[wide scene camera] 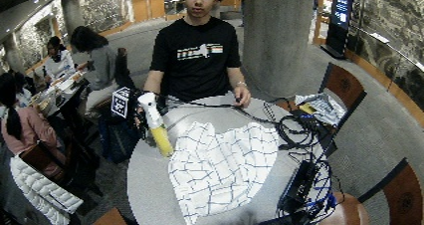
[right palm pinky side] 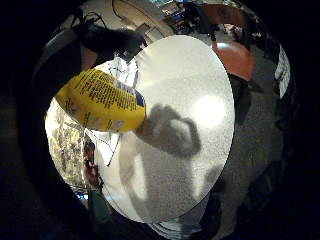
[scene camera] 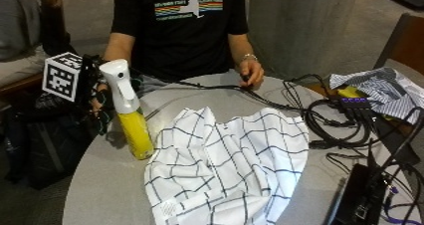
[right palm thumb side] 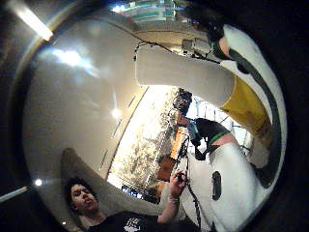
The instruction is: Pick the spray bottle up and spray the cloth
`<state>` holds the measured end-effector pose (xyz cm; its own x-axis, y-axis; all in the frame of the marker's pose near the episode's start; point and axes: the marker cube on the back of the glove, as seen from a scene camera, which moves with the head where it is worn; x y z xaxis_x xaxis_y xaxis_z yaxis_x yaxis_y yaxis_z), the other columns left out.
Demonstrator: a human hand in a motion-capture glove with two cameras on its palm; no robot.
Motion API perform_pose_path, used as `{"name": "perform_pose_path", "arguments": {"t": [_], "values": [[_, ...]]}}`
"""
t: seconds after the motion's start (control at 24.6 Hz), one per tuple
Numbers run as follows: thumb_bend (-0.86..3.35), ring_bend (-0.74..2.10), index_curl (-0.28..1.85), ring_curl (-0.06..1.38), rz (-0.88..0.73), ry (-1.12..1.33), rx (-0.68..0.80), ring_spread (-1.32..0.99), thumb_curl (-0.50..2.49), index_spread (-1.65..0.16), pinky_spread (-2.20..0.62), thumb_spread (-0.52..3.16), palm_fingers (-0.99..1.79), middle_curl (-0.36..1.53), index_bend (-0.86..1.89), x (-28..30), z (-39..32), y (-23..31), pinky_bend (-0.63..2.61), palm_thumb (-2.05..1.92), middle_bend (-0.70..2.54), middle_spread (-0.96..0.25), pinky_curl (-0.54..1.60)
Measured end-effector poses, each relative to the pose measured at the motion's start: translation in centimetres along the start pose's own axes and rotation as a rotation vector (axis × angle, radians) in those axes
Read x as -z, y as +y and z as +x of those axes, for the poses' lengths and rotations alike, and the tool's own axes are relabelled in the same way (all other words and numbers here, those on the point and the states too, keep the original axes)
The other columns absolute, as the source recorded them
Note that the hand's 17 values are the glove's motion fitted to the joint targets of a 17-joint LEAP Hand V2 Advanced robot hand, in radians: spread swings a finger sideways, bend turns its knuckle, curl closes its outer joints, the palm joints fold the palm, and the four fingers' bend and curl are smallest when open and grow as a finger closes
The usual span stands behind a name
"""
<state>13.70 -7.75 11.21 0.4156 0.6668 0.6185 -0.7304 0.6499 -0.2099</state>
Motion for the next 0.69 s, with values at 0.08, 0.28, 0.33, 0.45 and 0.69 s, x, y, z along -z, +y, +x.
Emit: {"name": "perform_pose_path", "arguments": {"t": [0.08,0.28,0.33,0.45,0.69], "values": [[-0.06,0.3,0.32,0.41,-0.011,0.007,0.0,0.0,0.51,-0.27,0.12,0.79,0.59,0.47,0.1,0.0,-0.1,0.1,0.47,0.91,0.27,-0.01,0.41],[-0.03,0.29,0.28,0.36,-0.019,0.017,0.006,0.02,0.5,-0.29,0.21,0.86,0.58,0.45,0.1,-0.2,-0.4,-0.1,0.45,0.89,0.26,0.02,0.38],[0.0,0.28,0.28,0.36,-0.02,0.019,0.005,0.03,0.51,-0.29,0.22,0.87,0.58,0.45,0.09,-0.3,-0.5,-0.3,0.45,0.92,0.26,0.02,0.37],[0.0,0.29,0.26,0.35,-0.021,0.021,-0.004,0.04,0.51,-0.3,0.25,0.9,0.56,0.44,0.09,-0.9,-0.6,-0.7,0.44,0.94,0.27,0.03,0.37],[-0.02,0.3,0.23,0.35,-0.009,-0.006,-0.043,0.06,0.51,-0.3,0.28,0.92,0.52,0.44,0.06,-2.7,-0.4,-2.3,0.46,0.93,0.28,0.04,0.37]]}}
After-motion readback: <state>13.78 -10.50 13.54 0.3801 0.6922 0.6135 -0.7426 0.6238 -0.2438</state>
